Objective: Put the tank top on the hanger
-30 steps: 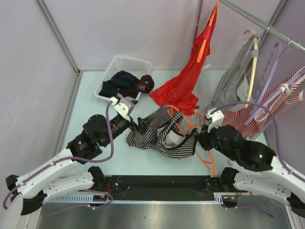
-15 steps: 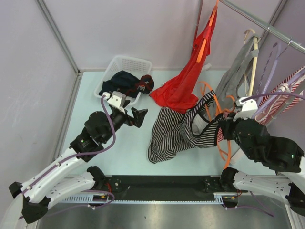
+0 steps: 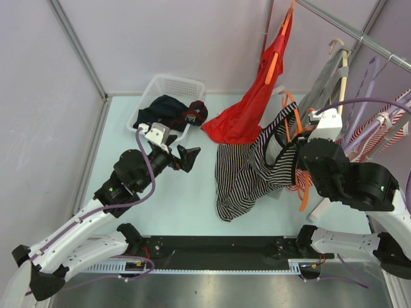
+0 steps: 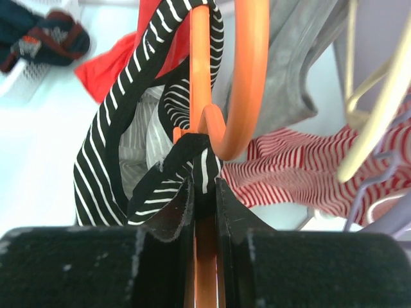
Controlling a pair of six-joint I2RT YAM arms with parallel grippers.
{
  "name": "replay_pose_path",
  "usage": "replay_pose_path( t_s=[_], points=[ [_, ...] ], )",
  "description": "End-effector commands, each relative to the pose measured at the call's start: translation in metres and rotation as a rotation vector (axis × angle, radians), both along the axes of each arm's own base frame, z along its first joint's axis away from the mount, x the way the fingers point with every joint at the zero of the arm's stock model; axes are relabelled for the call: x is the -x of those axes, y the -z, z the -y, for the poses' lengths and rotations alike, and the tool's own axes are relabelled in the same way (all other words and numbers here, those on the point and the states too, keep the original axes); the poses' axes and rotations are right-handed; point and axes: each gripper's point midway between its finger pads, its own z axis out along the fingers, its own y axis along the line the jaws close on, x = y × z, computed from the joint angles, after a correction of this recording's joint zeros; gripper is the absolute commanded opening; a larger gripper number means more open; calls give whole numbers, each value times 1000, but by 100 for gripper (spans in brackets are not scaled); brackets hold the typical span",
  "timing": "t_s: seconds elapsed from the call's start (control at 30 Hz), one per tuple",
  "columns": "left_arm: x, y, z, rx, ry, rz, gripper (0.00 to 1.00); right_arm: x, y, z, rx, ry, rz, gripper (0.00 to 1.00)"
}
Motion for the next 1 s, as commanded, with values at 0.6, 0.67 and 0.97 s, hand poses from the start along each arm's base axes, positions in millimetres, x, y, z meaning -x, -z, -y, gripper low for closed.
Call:
replay_pose_path(
  t_s=[0.6,0.67,0.97],
  points=[
    [6,-12,-4,55,15,29,99,-105,-104,1,-10,74,144,0],
    [7,-13,-5,54,15,31,99,-114,-107,-2,0,73,147,0],
    [7,-12,-5,51,14,34,99,-151,-127,9,-11,108,179,0]
  ],
)
